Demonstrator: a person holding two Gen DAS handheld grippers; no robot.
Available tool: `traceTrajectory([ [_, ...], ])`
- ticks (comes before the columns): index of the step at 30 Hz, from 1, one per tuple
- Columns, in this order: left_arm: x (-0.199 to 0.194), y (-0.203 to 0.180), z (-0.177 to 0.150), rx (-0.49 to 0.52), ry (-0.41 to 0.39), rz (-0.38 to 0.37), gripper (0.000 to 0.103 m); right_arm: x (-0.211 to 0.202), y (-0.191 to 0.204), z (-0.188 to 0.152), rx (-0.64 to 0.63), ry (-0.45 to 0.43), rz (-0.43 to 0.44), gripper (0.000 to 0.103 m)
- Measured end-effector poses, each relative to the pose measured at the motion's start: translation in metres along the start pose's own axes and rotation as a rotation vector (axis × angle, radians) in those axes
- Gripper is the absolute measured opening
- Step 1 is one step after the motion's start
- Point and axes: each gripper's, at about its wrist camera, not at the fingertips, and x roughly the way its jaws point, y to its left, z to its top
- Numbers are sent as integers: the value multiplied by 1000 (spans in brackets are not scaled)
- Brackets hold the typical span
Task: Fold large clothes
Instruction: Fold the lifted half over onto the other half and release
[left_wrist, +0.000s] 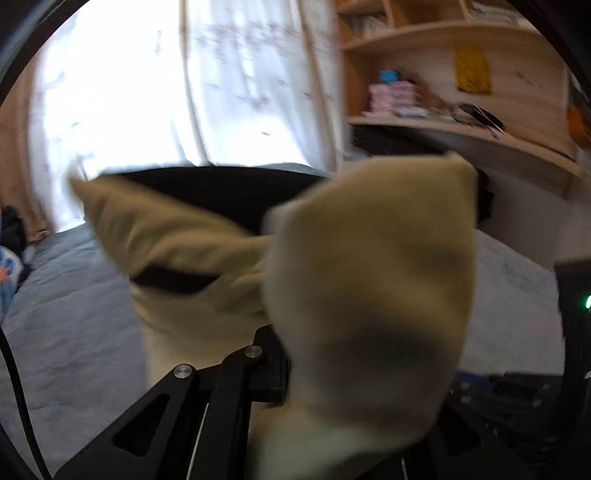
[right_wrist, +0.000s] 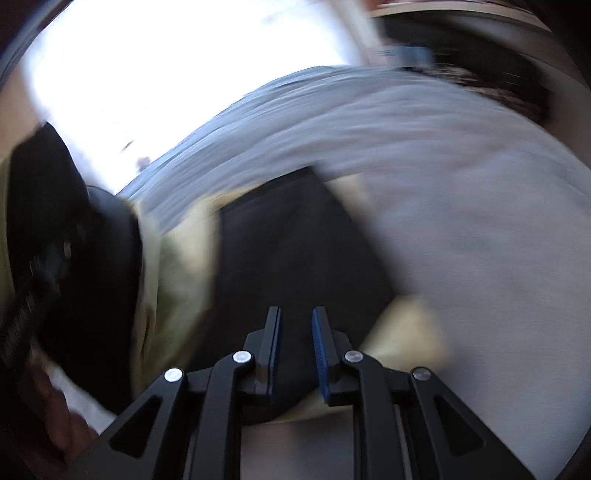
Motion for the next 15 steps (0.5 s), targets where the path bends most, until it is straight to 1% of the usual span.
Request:
traceTrajectory([
  [1, 17, -16, -7, 24, 40, -28, 7, 1, -14, 0, 26, 0, -53, 17],
  [3, 45, -41, -24, 70, 123, -41, 8, 8, -34, -2, 63, 36, -119, 17],
  [5, 73, -56, -42, 114, 215, -50, 9, 12, -48, -5, 97, 68, -120, 17],
  [6, 80, -58, -49, 125, 247, -57, 11, 14, -50, -7, 107, 78, -119, 17],
  [7, 83, -60, -54, 139, 264, -52, 14, 15, -53, -8, 111, 84, -119, 17],
  [8, 83, -59, -54, 144, 267, -50, 20, 14, -55, -9, 107, 86, -117, 17],
  [9, 80, -57, -53, 143, 269, -67, 24, 13, -54, -9, 103, 85, -116, 17],
  [10, 74, -54, -51, 131, 275, -107, 33, 12, -52, -10, 100, 83, -116, 17],
  [11, 69, -54, -47, 121, 281, -127, 47, 10, -54, -10, 98, 81, -113, 17],
  [12, 62, -52, -44, 108, 278, -137, 55, 10, -56, -7, 98, 81, -106, 17],
  [13, 53, -49, -40, 97, 263, -144, 67, 10, -54, -4, 95, 79, -96, 17],
  [14, 46, -46, -37, 92, 252, -150, 72, 8, -51, -2, 89, 76, -94, 17],
  [15, 37, -40, -32, 86, 241, -161, 72, 4, -49, 0, 85, 68, -91, 17],
])
